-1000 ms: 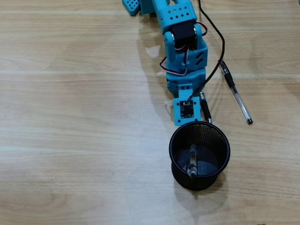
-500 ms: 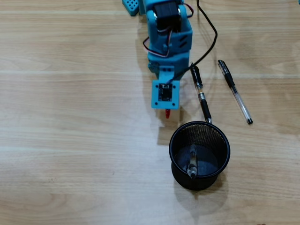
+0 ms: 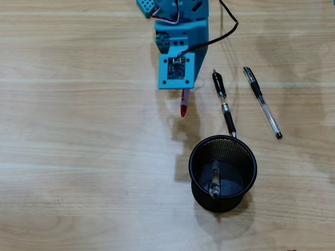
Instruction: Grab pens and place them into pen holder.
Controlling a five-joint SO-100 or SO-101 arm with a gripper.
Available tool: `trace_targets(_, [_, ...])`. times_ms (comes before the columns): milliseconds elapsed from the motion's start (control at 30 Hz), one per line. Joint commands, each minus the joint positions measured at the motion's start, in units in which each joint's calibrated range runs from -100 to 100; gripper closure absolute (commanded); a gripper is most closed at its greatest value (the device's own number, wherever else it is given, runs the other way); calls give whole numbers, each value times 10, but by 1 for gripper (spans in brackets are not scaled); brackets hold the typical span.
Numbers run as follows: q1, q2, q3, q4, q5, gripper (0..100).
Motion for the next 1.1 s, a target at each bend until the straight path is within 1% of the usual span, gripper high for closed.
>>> trace_targets(0, [9,-34,-65,-52,1,98])
trace_targets(200, [2,-33,-61,-234,2,98])
trace_targets(333, [-7,-19,-61,-341,25,98])
trace_targets(400, [-10,-8,-61,-393,28,98])
trace_targets(733, [-21,106,-61,-644,28,98])
trace_targets(933, [-19,186,-64,-766,30,98])
trace_targets(1067, [-15,217,-69,-824,70,98])
